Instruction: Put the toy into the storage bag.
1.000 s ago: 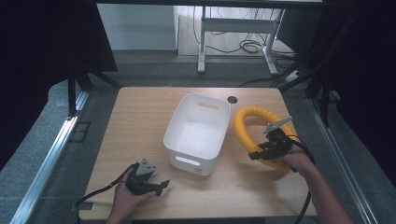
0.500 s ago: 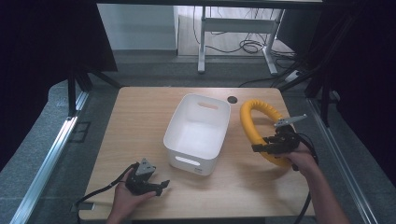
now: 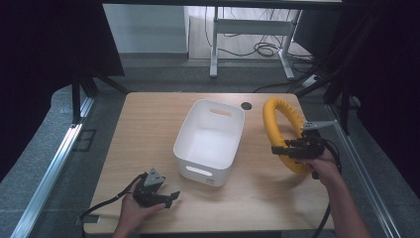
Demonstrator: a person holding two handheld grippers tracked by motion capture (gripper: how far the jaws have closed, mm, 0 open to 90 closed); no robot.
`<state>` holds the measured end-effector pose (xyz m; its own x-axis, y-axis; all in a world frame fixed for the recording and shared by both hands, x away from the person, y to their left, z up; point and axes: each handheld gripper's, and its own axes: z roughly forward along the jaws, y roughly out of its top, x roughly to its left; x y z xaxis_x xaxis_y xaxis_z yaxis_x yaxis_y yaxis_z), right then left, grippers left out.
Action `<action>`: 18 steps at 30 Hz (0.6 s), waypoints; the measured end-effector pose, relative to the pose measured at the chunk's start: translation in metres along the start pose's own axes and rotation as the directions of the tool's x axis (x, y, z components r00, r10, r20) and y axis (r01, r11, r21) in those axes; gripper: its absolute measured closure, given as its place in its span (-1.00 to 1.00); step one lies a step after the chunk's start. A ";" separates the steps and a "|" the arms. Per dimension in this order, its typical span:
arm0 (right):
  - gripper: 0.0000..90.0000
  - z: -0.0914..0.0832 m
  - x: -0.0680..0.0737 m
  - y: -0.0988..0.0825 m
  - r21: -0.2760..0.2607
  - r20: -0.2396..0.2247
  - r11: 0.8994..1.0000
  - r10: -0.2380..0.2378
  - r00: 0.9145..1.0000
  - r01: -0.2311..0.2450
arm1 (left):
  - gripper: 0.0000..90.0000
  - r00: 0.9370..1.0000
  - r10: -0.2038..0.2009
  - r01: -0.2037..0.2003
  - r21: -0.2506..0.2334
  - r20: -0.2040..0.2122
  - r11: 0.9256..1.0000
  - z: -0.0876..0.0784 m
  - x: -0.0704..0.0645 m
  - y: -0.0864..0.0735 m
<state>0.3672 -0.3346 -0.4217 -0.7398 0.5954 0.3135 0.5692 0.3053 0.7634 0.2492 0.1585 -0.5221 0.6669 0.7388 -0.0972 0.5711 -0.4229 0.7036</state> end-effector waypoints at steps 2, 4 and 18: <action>0.15 -0.001 0.000 0.000 -0.010 -0.004 1.000 0.006 1.000 -0.006 | -0.49 1.000 0.000 0.000 0.001 0.000 1.000 0.000 0.000 0.000; 0.15 -0.004 -0.001 0.001 -0.031 -0.007 0.999 0.009 1.000 -0.009 | -0.49 1.000 0.000 0.000 0.001 0.001 1.000 0.000 0.000 0.000; 0.15 -0.023 0.004 0.005 -0.163 -0.022 0.986 0.018 1.000 -0.022 | -0.49 1.000 0.001 -0.001 0.000 0.002 1.000 0.000 0.000 0.000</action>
<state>0.3587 -0.3478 -0.4037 -0.7368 0.5845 0.3398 0.5193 0.1674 0.8381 0.2493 0.1584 -0.5221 0.6681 0.7376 -0.0979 0.5706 -0.4234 0.7037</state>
